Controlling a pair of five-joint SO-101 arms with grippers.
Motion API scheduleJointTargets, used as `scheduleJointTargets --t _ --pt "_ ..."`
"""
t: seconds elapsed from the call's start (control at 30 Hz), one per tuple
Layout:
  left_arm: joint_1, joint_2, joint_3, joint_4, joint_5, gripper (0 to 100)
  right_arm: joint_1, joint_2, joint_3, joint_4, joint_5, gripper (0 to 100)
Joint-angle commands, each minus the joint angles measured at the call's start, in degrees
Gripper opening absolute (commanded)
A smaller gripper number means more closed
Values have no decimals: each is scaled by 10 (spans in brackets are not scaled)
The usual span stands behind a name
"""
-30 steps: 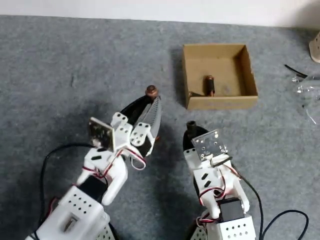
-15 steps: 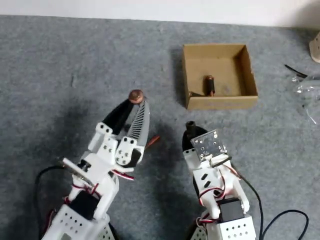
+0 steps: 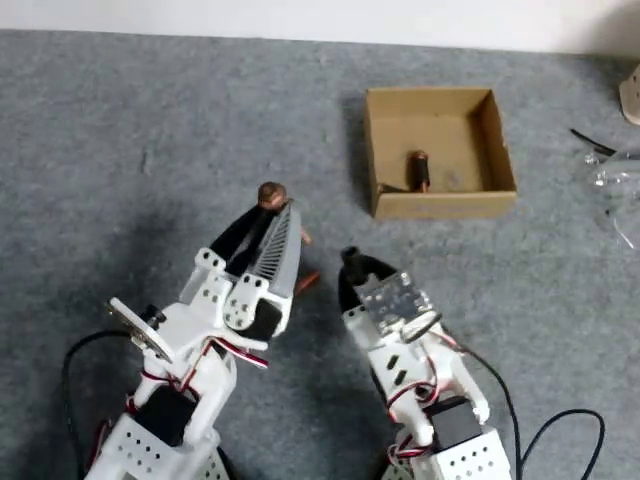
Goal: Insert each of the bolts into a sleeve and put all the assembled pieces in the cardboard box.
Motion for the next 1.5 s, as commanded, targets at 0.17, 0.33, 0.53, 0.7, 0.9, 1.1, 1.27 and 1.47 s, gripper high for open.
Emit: scheduleJointTargets --t 0.17,0.33,0.53,0.7,0.9,1.1,1.27,1.47 --pt "104 -18 13 86 0 6 -14 -15 20 -16 8 5" --pt "64 -18 13 85 1 6 -12 -15 20 -18 7 5" --pt "30 -19 4 84 4 6 -15 -15 21 -109 6 5" --pt "25 -19 -6 84 4 6 -29 -15 20 -145 6 5" --pt "-1 -19 -32 85 4 6 -72 -15 23 -143 10 5" --pt "-10 -19 -50 85 3 6 -82 -15 22 -143 11 5" --pt "-29 -15 -58 60 4 6 -85 -15 20 -143 11 5" --pt "-33 -15 -41 16 4 6 -85 -15 20 -144 11 5"
